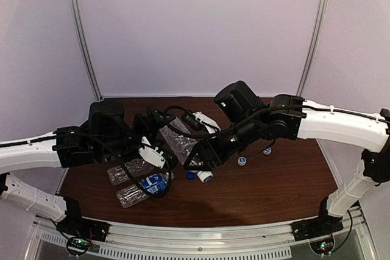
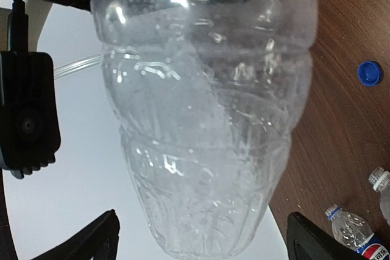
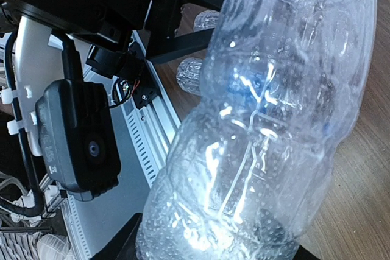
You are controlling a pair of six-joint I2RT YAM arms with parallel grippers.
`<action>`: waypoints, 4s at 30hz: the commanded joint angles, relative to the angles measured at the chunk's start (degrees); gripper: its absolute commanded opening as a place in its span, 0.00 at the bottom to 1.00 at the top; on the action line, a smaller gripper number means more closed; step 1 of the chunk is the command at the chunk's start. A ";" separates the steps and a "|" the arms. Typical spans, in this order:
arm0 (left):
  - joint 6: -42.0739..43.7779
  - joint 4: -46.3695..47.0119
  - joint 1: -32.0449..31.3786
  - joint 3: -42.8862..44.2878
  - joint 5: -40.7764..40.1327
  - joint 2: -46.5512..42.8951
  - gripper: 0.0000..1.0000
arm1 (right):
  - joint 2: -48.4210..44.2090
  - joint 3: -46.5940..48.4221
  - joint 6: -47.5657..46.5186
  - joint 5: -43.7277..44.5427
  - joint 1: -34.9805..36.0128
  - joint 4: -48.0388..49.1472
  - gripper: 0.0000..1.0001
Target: Unscrew the bottle caps
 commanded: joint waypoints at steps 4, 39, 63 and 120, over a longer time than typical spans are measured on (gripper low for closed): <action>1.45 3.97 -1.28 -0.10 0.57 0.81 0.97 | 3.52 5.04 -2.70 -2.08 1.38 -0.52 0.43; -29.96 -26.46 0.99 10.31 2.30 1.42 0.41 | -9.24 2.66 -7.50 19.26 -1.64 2.10 1.00; -54.78 -33.04 17.32 21.95 21.41 6.39 0.41 | -4.56 10.15 -1.92 16.25 -2.65 8.92 0.70; -49.17 -39.78 17.22 23.72 33.85 7.37 0.37 | -5.42 8.37 -69.23 13.15 -2.15 7.84 0.58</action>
